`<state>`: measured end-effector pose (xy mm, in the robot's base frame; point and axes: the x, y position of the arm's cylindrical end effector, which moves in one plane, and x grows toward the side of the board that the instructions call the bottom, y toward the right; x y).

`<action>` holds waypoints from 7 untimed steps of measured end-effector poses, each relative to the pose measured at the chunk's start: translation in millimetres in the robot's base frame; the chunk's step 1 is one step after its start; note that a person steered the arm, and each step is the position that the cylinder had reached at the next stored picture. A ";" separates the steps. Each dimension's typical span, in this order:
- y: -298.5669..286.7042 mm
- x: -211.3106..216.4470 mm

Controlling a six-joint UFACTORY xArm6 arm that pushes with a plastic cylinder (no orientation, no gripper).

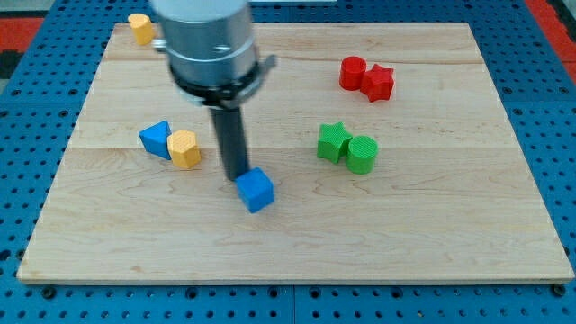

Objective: Slide the blue cube and green star near towards the center right side

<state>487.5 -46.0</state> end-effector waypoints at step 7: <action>137.3 -34.7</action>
<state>452.8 91.3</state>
